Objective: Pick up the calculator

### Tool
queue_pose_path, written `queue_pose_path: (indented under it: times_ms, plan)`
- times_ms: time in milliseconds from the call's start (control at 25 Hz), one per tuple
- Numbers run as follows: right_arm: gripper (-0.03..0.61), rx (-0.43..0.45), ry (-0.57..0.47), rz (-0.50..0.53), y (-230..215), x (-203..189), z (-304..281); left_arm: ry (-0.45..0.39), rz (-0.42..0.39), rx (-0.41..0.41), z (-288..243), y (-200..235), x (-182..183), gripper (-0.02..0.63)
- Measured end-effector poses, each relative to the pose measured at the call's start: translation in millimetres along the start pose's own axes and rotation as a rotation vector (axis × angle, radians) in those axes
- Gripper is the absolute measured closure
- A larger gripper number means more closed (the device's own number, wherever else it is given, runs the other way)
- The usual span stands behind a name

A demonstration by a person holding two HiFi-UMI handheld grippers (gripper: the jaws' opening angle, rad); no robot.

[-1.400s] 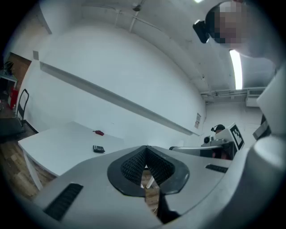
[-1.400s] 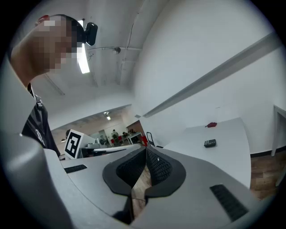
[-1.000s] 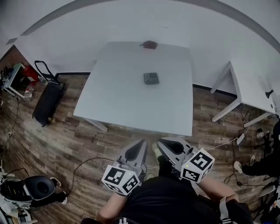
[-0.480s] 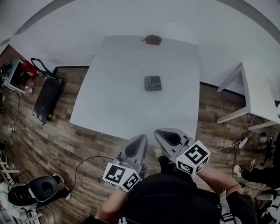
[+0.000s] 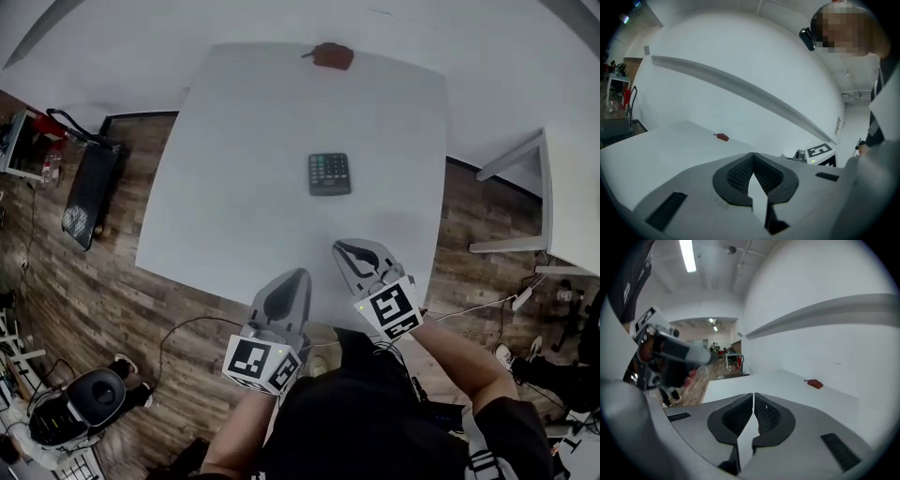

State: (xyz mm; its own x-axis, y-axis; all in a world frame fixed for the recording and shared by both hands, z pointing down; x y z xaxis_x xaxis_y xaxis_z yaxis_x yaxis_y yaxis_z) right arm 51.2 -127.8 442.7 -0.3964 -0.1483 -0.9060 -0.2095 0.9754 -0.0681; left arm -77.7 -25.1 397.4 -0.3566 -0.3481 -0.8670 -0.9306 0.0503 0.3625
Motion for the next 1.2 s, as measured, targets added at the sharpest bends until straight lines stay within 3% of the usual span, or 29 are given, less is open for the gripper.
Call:
queue_pose_path:
  times_ms: [320,560,760,920,1200]
  plan:
    - [0.561,-0.125,0.27,0.396,-50,-71,-75,0.088,0.034,0.057,-17,13,-17,0.607]
    - [0.491,-0.133,0.427,0.646,-73,-110,-120,0.122,0.064,0.112,-13,24,-24,0.607]
    - [0.453,-0.127,0.477,0.816,-81,-129,-146,0.134,0.081,0.157,-9,33,-28,0.607]
    - [0.446,-0.152,0.507,0.923,-89,-142,-160,0.134,0.096,0.178,-7,36,-28,0.607]
    - [0.463,-0.198,0.547,1.007,-96,-156,-174,0.142,0.116,0.211,2,42,-35,0.607]
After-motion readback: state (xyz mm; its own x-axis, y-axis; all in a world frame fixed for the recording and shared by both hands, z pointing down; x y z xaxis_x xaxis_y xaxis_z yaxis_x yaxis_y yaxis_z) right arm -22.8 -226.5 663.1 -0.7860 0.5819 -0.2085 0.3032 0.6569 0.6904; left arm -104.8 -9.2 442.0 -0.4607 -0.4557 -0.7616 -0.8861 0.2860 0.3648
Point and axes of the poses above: the fingertips, and each gripper's own axes: z backward along the fingers, y to its left, x out of its top, the point moved 8 cm from there along z, backward along the fingers, and after that the axes turned 12 degrees about x, right-handed, at the moved point
